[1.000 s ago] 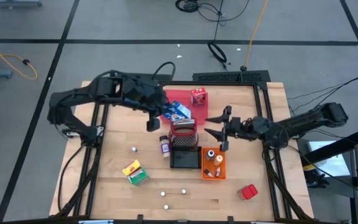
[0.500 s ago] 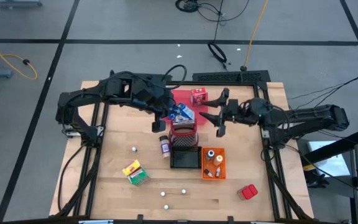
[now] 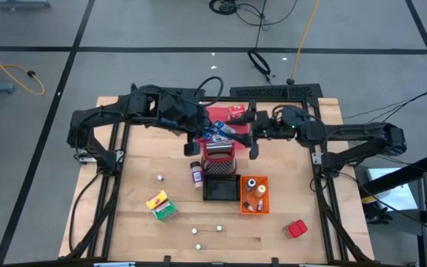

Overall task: Pick & Place Kitchen Items
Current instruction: Put the blue cereal box into the red bin

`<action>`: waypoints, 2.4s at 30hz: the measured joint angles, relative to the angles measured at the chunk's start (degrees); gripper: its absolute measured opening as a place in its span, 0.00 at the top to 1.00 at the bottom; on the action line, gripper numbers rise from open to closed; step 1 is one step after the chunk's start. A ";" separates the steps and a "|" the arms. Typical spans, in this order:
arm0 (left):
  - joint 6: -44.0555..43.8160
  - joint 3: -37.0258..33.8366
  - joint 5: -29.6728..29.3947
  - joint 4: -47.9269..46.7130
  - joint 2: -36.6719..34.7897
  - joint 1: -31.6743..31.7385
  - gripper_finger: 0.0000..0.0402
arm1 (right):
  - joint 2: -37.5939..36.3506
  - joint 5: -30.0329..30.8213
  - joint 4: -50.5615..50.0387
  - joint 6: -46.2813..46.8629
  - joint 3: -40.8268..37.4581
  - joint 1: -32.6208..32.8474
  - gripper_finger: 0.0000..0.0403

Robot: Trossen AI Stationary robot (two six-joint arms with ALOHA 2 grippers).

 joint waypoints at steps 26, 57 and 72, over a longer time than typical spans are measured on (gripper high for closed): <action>0.38 -0.01 -1.61 -0.35 -0.04 -0.11 0.88 | 5.59 -4.67 -1.92 -2.46 4.25 -3.07 0.95; 4.74 -0.23 -11.23 -0.52 -5.28 1.99 0.88 | 5.05 -3.96 -6.18 -2.73 4.23 -6.32 0.95; -1.72 0.14 -14.38 -6.67 -9.03 7.60 0.89 | -0.76 -4.39 -10.35 -4.66 -0.79 -8.18 0.95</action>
